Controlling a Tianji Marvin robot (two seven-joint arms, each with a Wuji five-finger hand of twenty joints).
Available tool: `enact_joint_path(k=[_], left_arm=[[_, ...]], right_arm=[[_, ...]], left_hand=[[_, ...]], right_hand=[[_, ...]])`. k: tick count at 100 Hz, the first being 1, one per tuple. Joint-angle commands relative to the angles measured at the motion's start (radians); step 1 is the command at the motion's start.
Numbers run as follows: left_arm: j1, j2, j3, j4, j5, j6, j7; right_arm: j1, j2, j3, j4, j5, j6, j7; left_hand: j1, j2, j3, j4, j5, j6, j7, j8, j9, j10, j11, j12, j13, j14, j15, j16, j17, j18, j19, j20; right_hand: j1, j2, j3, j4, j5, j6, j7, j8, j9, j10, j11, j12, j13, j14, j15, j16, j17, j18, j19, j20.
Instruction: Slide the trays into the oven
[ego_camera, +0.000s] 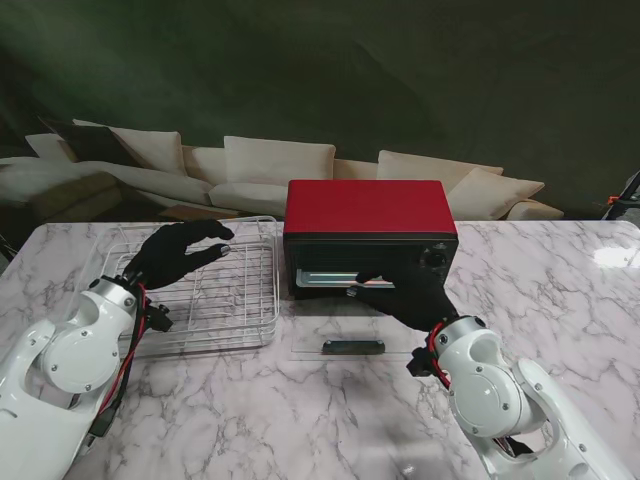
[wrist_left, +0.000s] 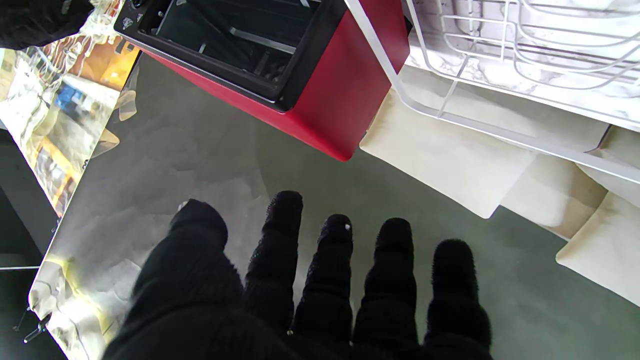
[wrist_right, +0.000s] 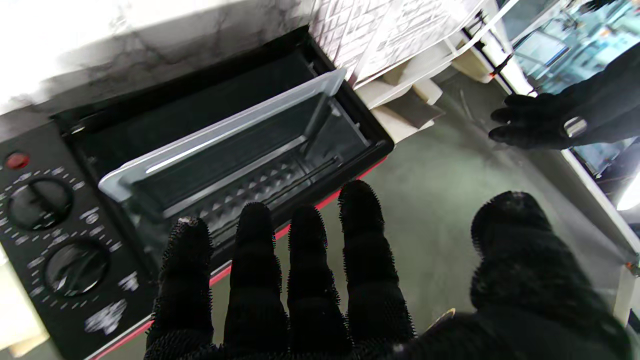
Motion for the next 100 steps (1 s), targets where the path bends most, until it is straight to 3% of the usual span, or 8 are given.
enact_joint_path(k=[1,13,38,51,76,100], left_arm=[[0.02,-0.006,-0.002,-0.005,0.004,-0.004,-0.002],[0.037,-0.007,-0.011,-0.004,0.029,-0.006,0.017],[0.05,-0.011,-0.017,-0.001,0.03,-0.007,0.035],[0.048,-0.011,-0.015,0.003,0.032,-0.011,0.036],[0.044,-0.009,-0.012,0.008,0.031,-0.01,0.03],[0.043,-0.009,-0.013,0.007,0.033,-0.009,0.031]], right_arm=[[0.019,0.0,-0.019,0.017,-0.004,-0.003,0.025],[0.059,0.011,-0.062,0.038,-0.001,0.015,0.083],[0.147,0.024,-0.142,0.116,-0.011,0.061,0.151],[0.192,0.029,-0.176,0.163,-0.027,0.072,0.175],[0.26,0.017,-0.224,0.258,-0.006,0.045,0.137],[0.329,0.009,-0.262,0.345,0.028,0.044,0.128]], left_hand=[[0.014,0.053,-0.027,-0.018,0.012,0.013,-0.013,-0.01,0.025,0.009,-0.002,0.005,0.018,0.012,0.004,0.015,-0.014,0.028,-0.025,0.02],[0.014,0.052,-0.027,-0.019,0.015,0.012,-0.013,-0.011,0.028,0.005,-0.002,0.006,0.019,0.012,0.005,0.015,-0.013,0.029,-0.024,0.02],[0.015,0.054,-0.027,-0.019,0.016,0.015,-0.013,-0.012,0.03,0.009,-0.003,0.006,0.02,0.015,0.005,0.016,-0.014,0.03,-0.024,0.02],[0.015,0.054,-0.027,-0.018,0.016,0.013,-0.013,-0.013,0.031,0.008,-0.002,0.007,0.019,0.015,0.005,0.016,-0.014,0.03,-0.024,0.021],[0.013,0.054,-0.028,-0.019,0.016,0.014,-0.014,-0.015,0.031,0.009,-0.003,0.006,0.019,0.015,0.005,0.016,-0.014,0.031,-0.025,0.02],[0.013,0.055,-0.027,-0.018,0.015,0.015,-0.014,-0.017,0.031,0.008,-0.004,0.006,0.019,0.015,0.005,0.016,-0.014,0.031,-0.026,0.02]], right_hand=[[-0.036,0.013,0.013,0.018,0.017,0.029,-0.023,0.0,0.027,0.003,0.026,-0.008,0.034,0.016,0.028,-0.013,0.01,-0.041,0.026,-0.027],[-0.041,0.022,0.012,0.017,0.028,0.035,-0.044,-0.015,0.04,0.01,0.017,-0.014,0.038,0.02,0.031,-0.016,0.002,-0.043,0.028,-0.043],[-0.055,0.033,0.009,0.017,0.023,0.011,-0.066,-0.029,0.042,-0.025,-0.009,-0.026,0.03,-0.014,-0.005,-0.042,-0.007,-0.073,0.026,-0.088],[-0.066,0.036,0.009,0.018,0.028,0.021,-0.051,-0.023,0.051,-0.008,0.021,-0.005,0.054,-0.001,0.033,-0.022,0.012,-0.091,0.057,-0.099],[-0.066,0.023,0.014,0.015,0.11,0.045,-0.016,-0.012,0.112,0.017,0.055,0.012,0.094,0.036,0.118,0.012,0.088,-0.099,0.15,-0.104],[-0.071,0.046,0.009,0.014,0.073,0.03,-0.064,-0.037,0.074,-0.009,0.018,-0.012,0.053,-0.006,0.052,-0.038,0.03,-0.127,0.106,-0.17]])
